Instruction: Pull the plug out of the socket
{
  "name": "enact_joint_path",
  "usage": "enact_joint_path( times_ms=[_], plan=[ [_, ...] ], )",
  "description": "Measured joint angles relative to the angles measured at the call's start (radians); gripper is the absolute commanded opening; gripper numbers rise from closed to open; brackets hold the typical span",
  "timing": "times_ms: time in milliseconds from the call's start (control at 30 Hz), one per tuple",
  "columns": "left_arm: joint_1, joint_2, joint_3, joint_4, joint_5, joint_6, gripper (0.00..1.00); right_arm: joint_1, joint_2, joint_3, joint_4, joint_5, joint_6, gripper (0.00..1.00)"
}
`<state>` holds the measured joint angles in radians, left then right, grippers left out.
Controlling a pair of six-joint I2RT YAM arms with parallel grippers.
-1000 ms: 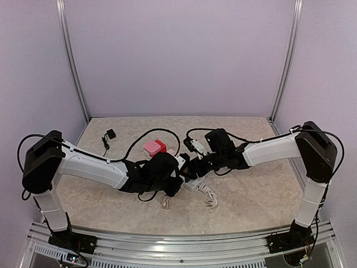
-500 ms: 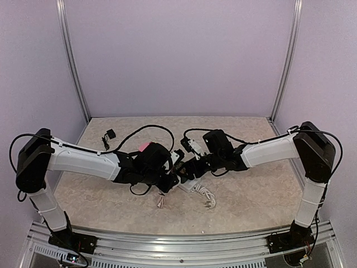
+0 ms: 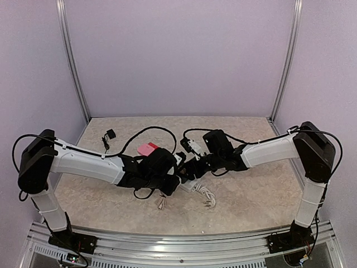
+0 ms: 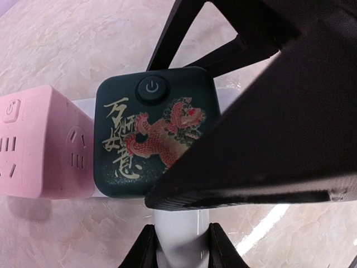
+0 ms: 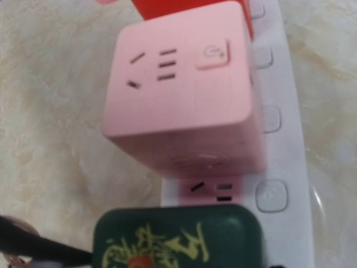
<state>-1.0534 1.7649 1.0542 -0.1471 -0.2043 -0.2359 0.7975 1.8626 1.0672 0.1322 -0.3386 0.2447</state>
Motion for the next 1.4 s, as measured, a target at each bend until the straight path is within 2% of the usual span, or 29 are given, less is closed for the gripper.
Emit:
enact_joint_path(
  times_ms=[133, 367, 733, 867, 1033, 1167, 1300, 1400],
  plan=[
    [-0.025, 0.008, -0.005, 0.013, -0.060, -0.003, 0.00, 0.000, 0.001, 0.000, 0.000, -0.001, -0.007, 0.34],
    [-0.008, -0.012, -0.037, 0.042, -0.013, -0.003, 0.00, 0.000, 0.002, 0.000, 0.002, -0.002, -0.011, 0.33],
    [-0.034, -0.124, -0.118, -0.045, 0.021, -0.005, 0.00, -0.004, 0.010, 0.000, 0.032, 0.029, -0.007, 0.32],
    [-0.001, -0.174, -0.169, -0.042, 0.037, -0.021, 0.00, -0.008, 0.010, 0.000, 0.035, 0.029, -0.006, 0.32],
    [0.149, -0.315, -0.240, -0.045, 0.077, -0.046, 0.00, -0.027, 0.010, -0.011, 0.053, 0.028, -0.006, 0.33],
    [0.448, -0.433, -0.268, 0.010, 0.178, -0.064, 0.00, -0.048, 0.007, -0.016, 0.061, 0.033, 0.000, 0.32],
    [0.689, -0.439, -0.255, 0.078, 0.270, -0.070, 0.00, -0.068, 0.006, -0.019, 0.068, 0.045, 0.010, 0.32],
    [0.768, -0.370, -0.203, 0.101, 0.330, -0.069, 0.00, -0.077, 0.006, -0.019, 0.070, 0.051, 0.014, 0.33]
  ],
)
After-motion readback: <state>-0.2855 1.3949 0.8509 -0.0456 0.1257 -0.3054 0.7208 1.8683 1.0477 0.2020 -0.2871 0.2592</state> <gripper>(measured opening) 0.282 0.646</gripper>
